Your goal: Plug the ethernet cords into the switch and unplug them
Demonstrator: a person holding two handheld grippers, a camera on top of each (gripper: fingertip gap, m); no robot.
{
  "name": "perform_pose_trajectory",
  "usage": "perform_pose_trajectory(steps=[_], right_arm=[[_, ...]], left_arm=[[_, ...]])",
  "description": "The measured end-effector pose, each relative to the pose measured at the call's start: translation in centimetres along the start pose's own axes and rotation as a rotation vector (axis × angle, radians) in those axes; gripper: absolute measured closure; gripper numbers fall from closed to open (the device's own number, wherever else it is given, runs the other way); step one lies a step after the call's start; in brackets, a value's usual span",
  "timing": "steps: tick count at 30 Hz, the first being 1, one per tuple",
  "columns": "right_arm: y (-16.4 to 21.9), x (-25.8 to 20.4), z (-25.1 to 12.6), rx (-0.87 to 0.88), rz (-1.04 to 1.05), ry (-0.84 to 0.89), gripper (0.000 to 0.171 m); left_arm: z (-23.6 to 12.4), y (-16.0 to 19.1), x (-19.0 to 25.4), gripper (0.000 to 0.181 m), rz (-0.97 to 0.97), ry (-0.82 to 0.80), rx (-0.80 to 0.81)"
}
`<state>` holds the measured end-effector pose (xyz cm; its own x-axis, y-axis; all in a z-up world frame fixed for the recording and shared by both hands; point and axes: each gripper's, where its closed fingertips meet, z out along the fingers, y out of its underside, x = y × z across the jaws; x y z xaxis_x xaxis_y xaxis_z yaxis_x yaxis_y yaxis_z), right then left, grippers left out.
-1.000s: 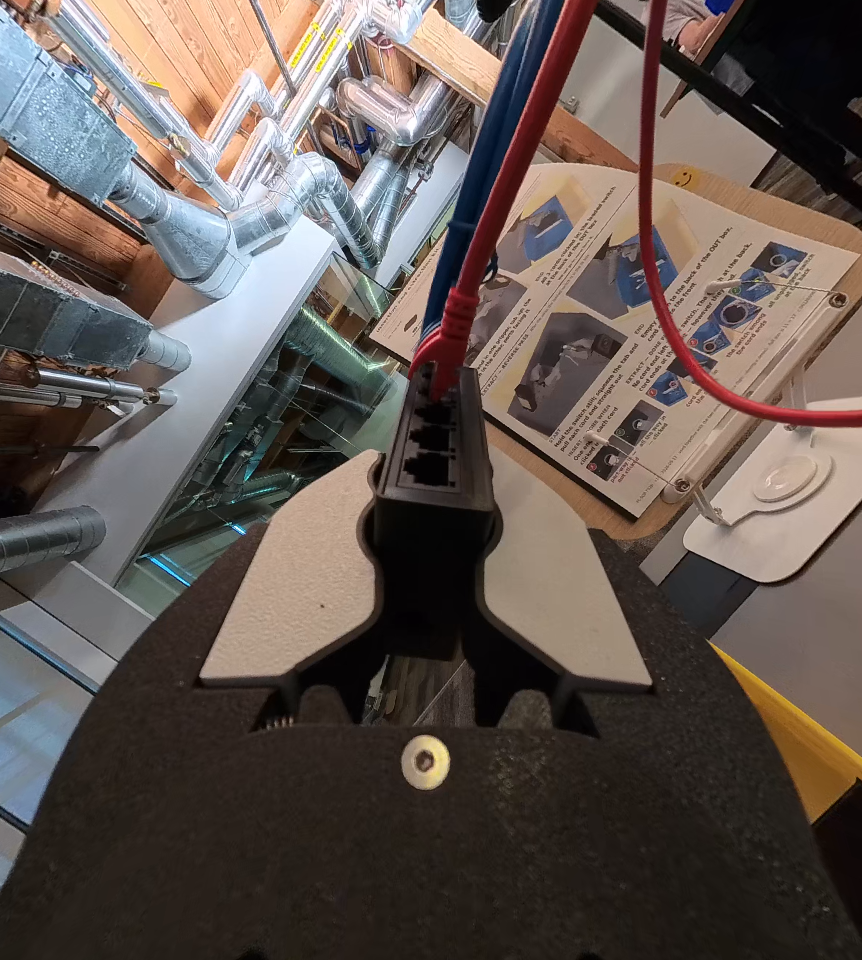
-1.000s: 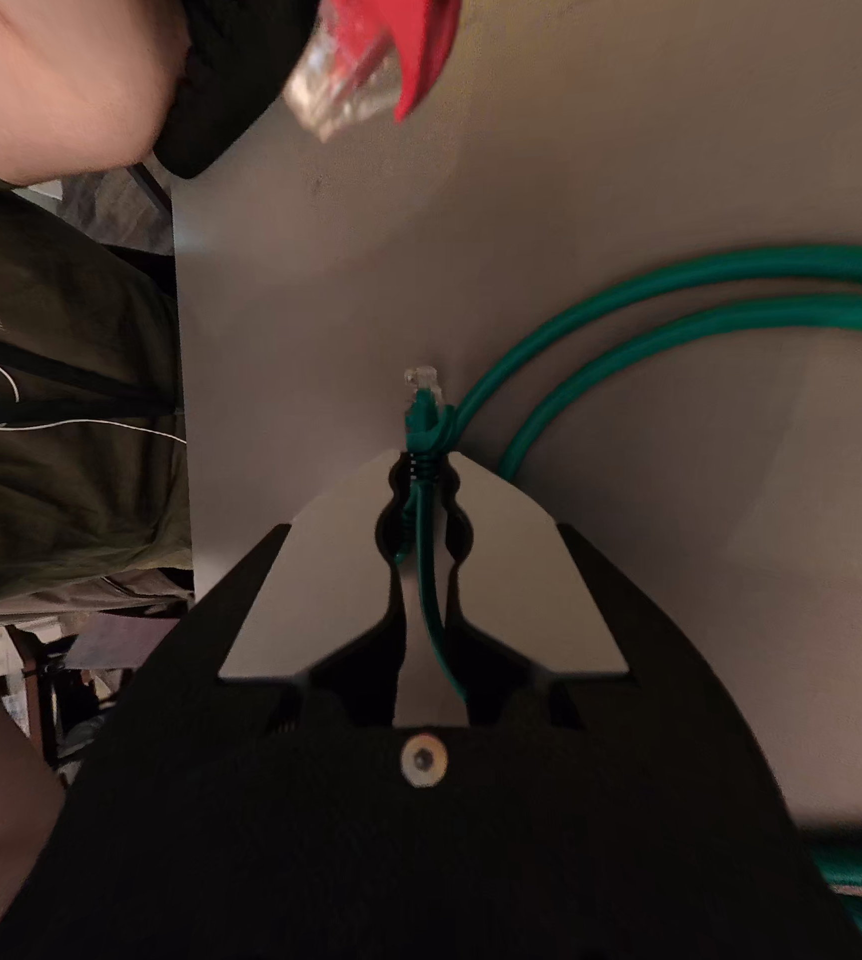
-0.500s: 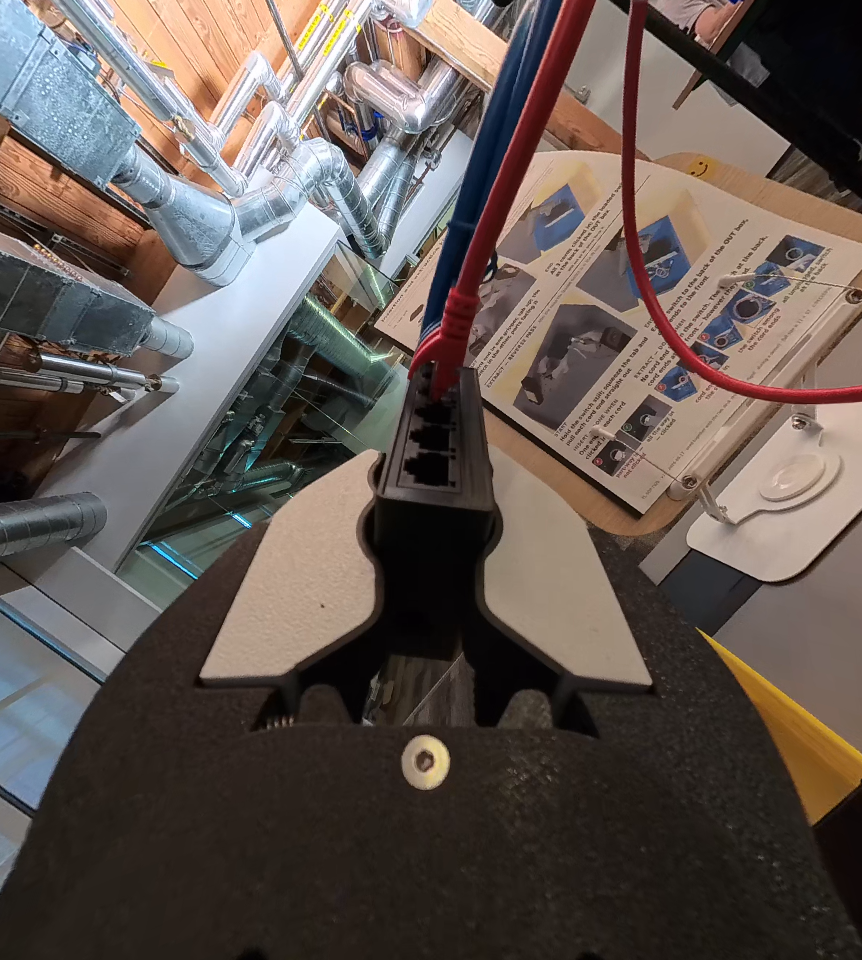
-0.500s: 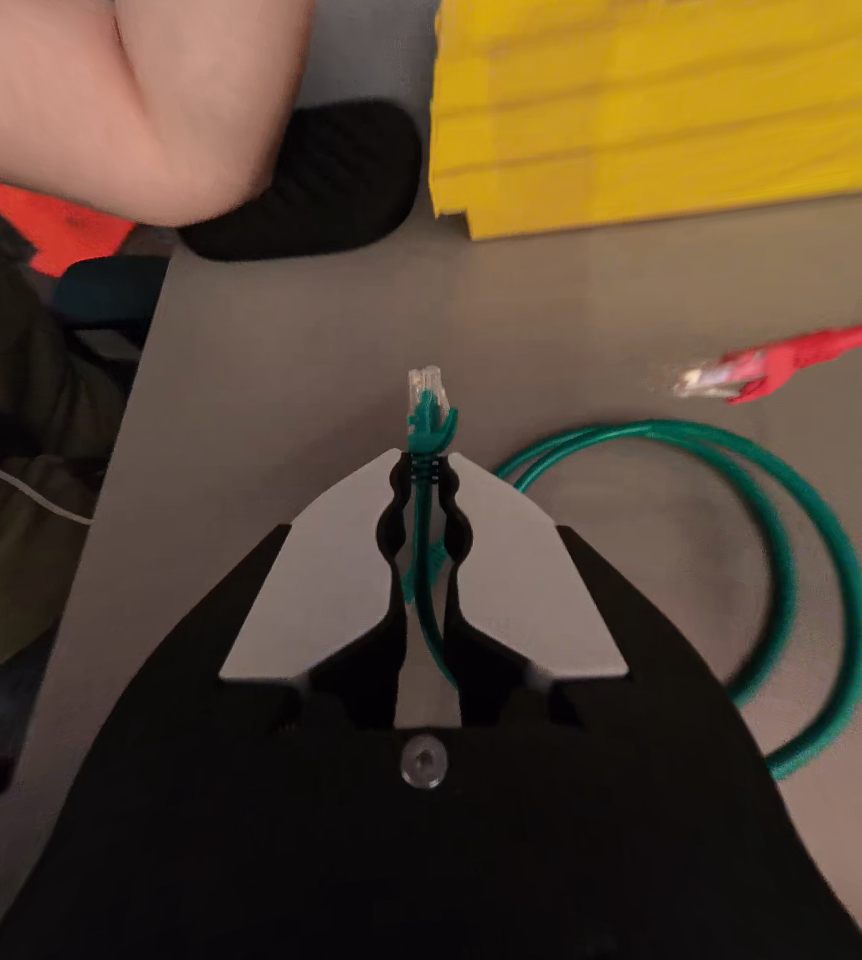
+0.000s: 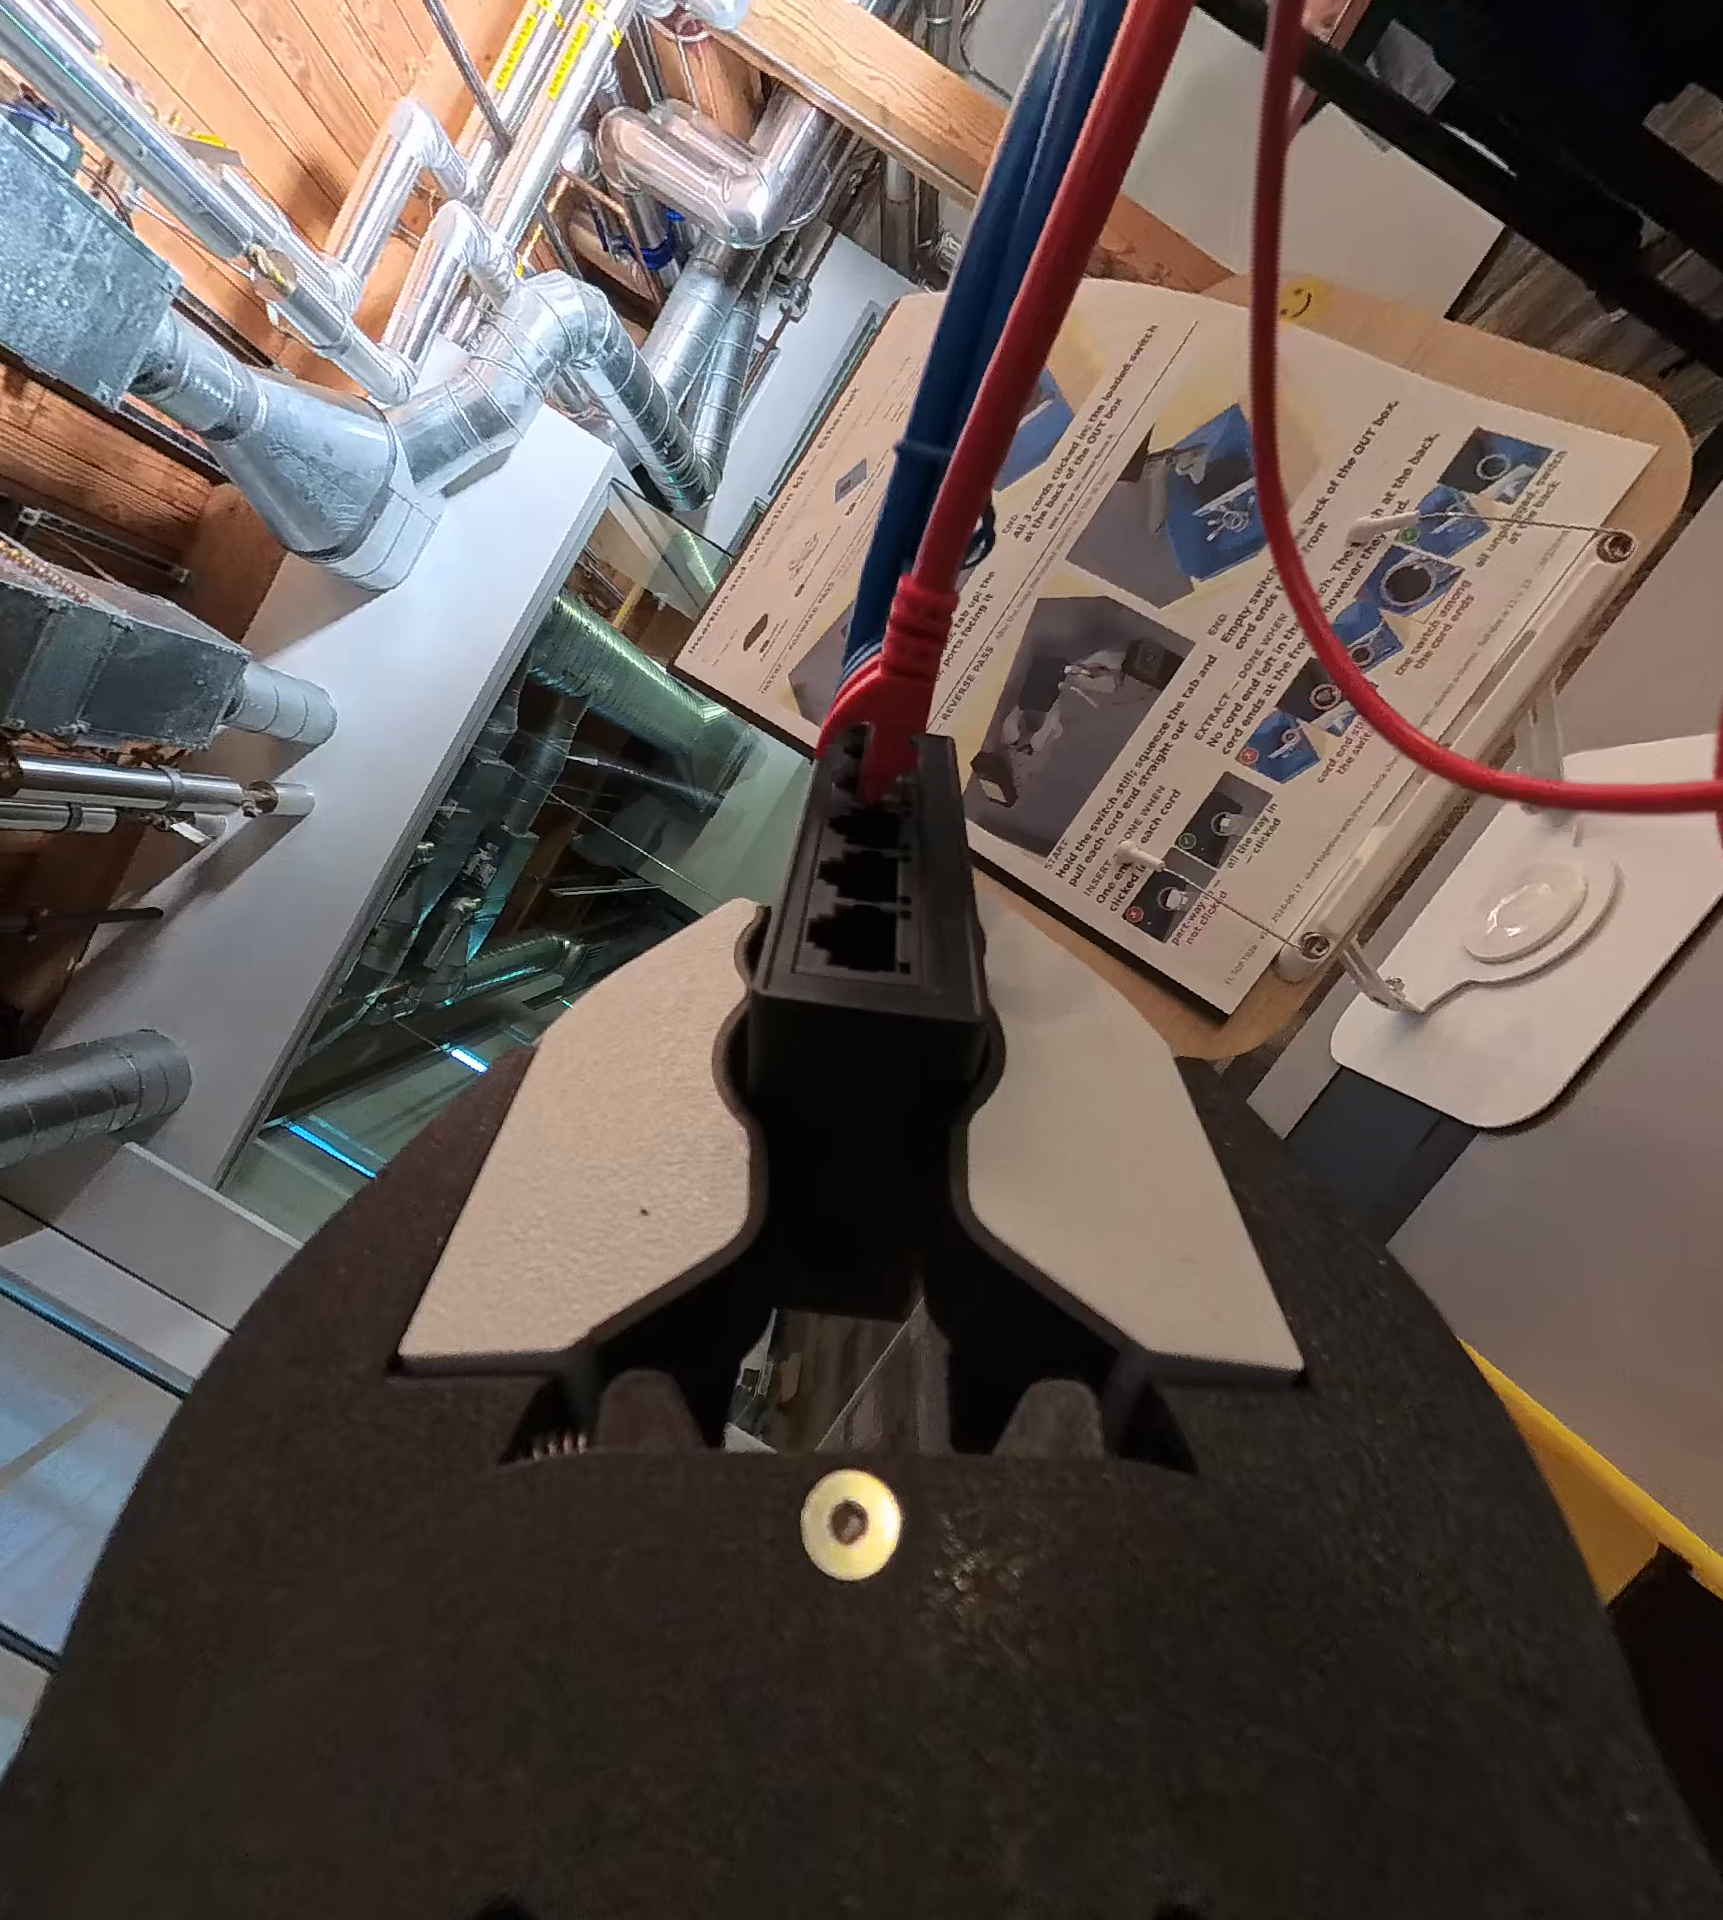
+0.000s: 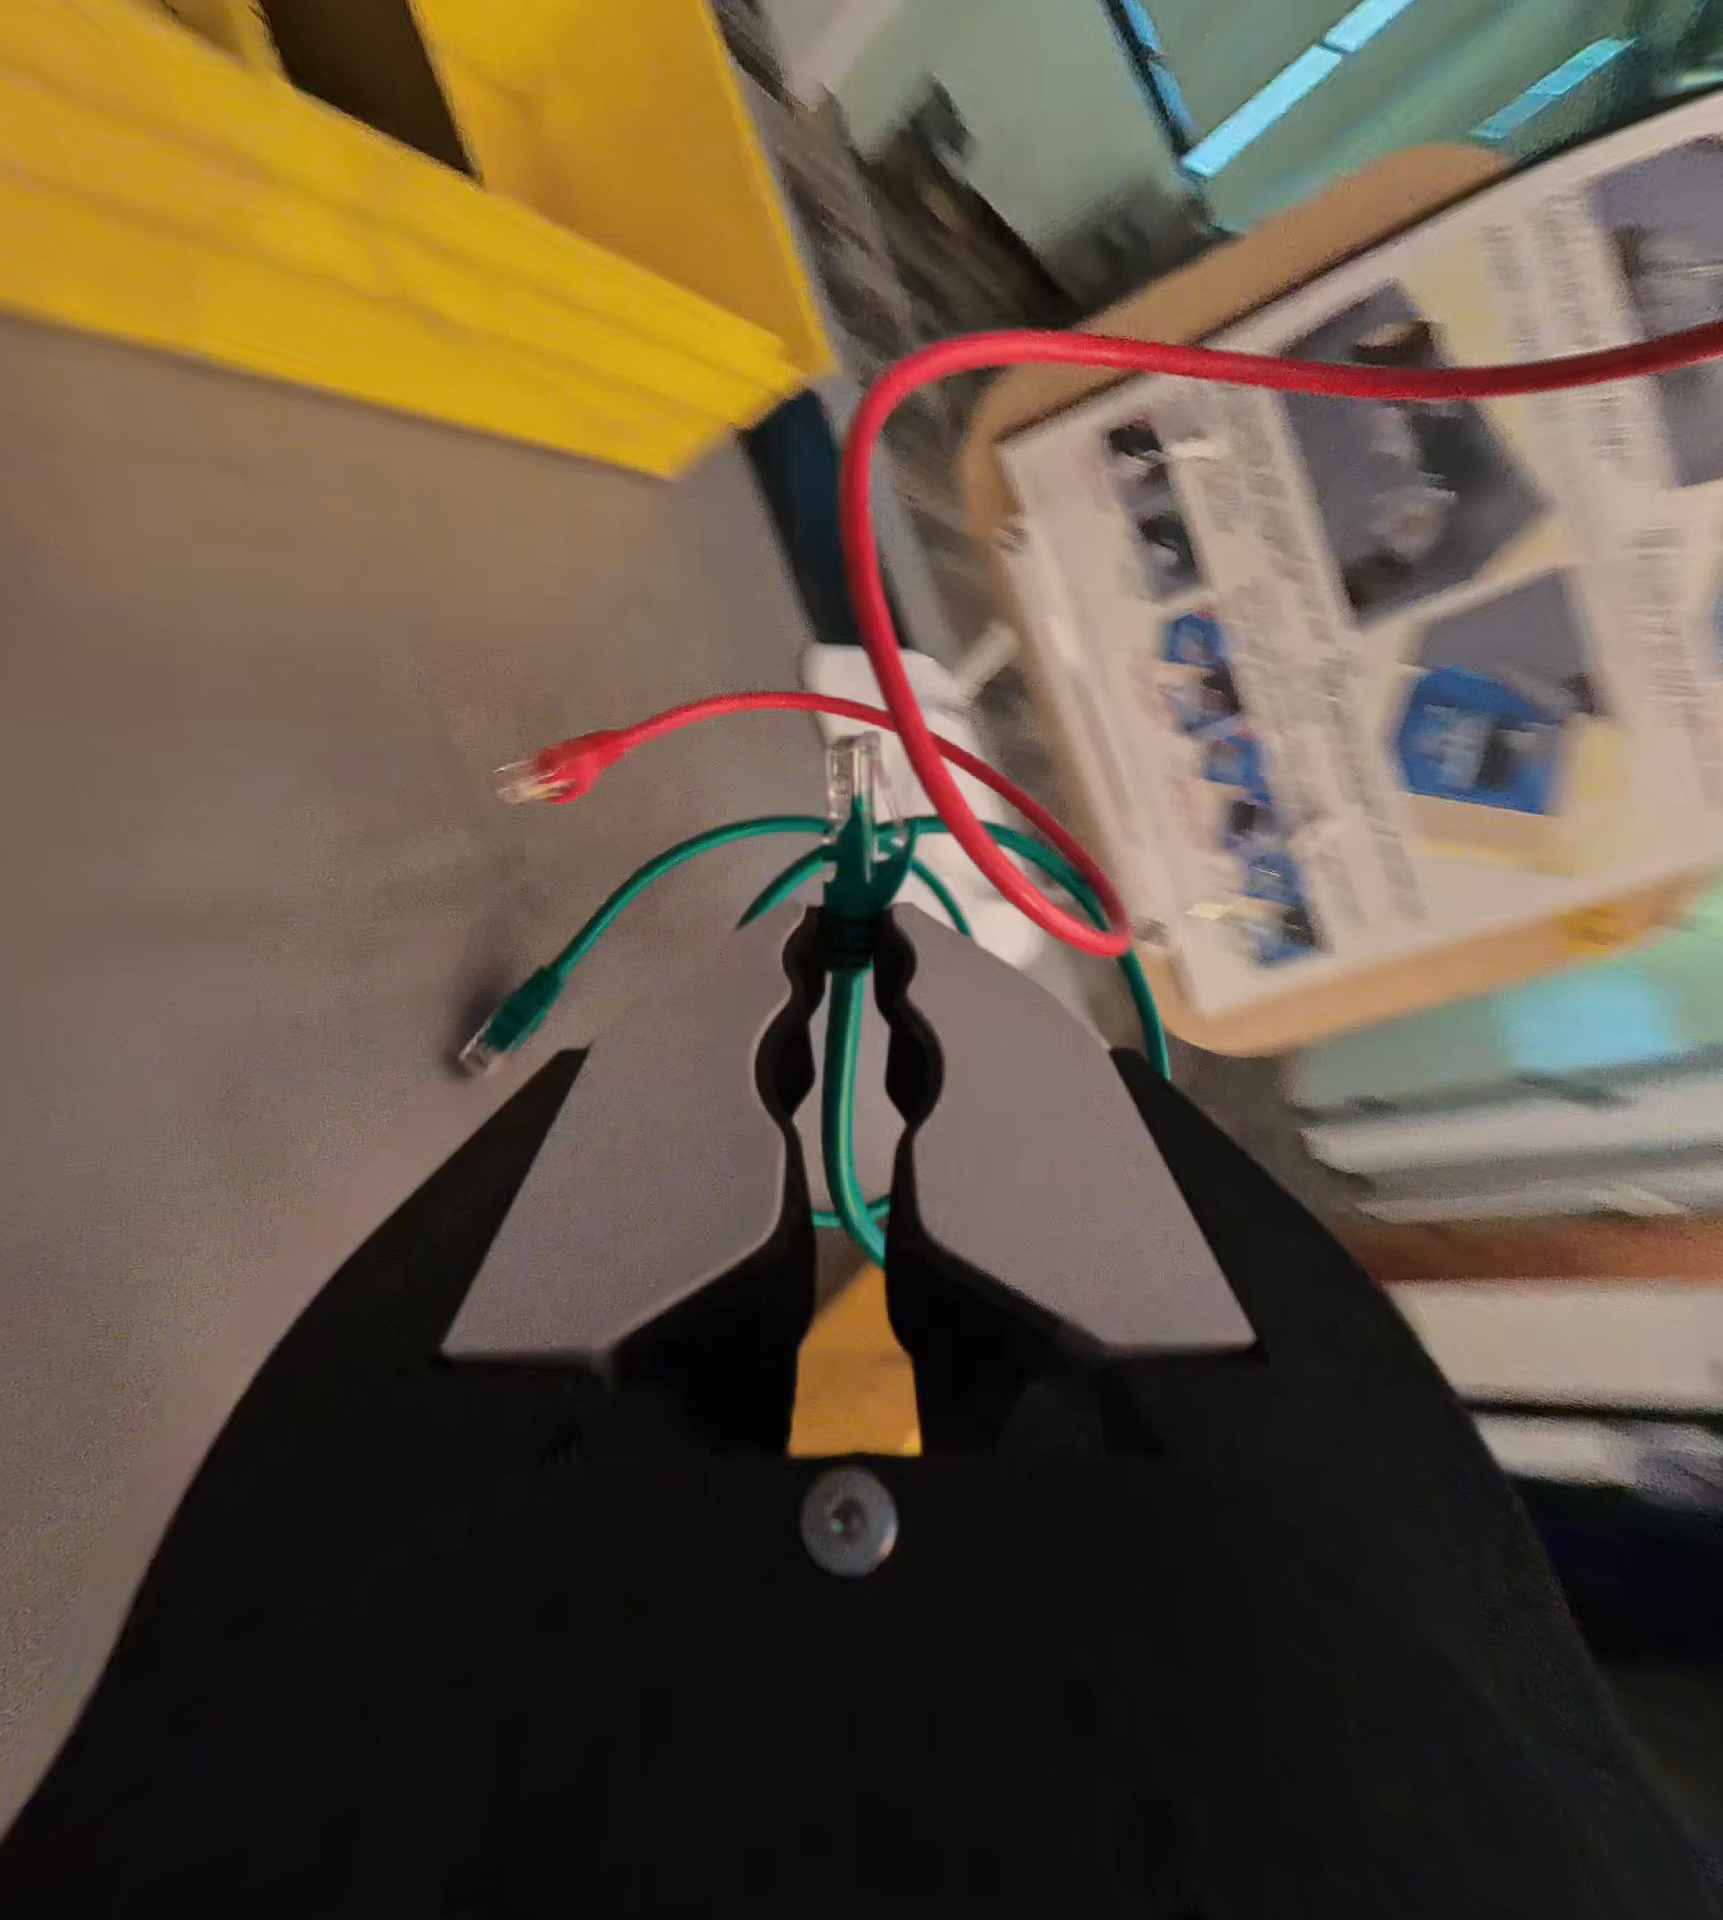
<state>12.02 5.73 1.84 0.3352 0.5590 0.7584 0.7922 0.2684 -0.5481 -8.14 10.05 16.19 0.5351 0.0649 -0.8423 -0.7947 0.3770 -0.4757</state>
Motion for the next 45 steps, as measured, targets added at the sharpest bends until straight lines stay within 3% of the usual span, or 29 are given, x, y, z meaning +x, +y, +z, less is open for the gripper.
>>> perform_pose_trajectory(steps=[6,9,14,20,25,29,37,41,45], right_arm=[[0.4,1.3,-0.3,-0.08,-0.194,0.293,0.161],[0.2,-0.4,0.9,-0.093,-0.265,0.314,0.161],[2.3,-7.7,4.5,-0.194,-0.48,0.218,0.161],[2.0,-12.1,5.4,-0.215,-0.377,0.084,0.161],[1.7,-14.1,5.8,-0.252,-0.447,0.061,0.161],[2.9,-10.4,5.9,-0.257,-0.386,0.038,0.161],[4.3,2.5,4.6,-0.173,-0.07,0.002,0.161],[3.3,8.6,3.7,-0.164,-0.188,0.168,0.161],[1.7,6.1,3.7,-0.195,-0.419,0.24,0.161]], left_arm=[[-0.1,0.7,-0.6,0.151,-0.02,-0.018,-0.016],[-0.2,1.0,-1.1,0.151,-0.03,-0.028,-0.023],[-0.5,1.3,-1.7,0.151,-0.046,-0.045,-0.025],[-0.7,1.2,-2.0,0.151,-0.057,-0.051,-0.018],[-0.7,1.2,-2.0,0.151,-0.06,-0.05,-0.014],[-0.9,1.2,-2.4,0.151,-0.073,-0.058,-0.009],[-1.3,2.2,-3.4,0.151,-0.1,-0.083,-0.023],[-1.5,2.1,-3.8,0.151,-0.105,-0.099,-0.022],[-1.6,2.3,-4.1,0.151,-0.11,-0.106,-0.024]])
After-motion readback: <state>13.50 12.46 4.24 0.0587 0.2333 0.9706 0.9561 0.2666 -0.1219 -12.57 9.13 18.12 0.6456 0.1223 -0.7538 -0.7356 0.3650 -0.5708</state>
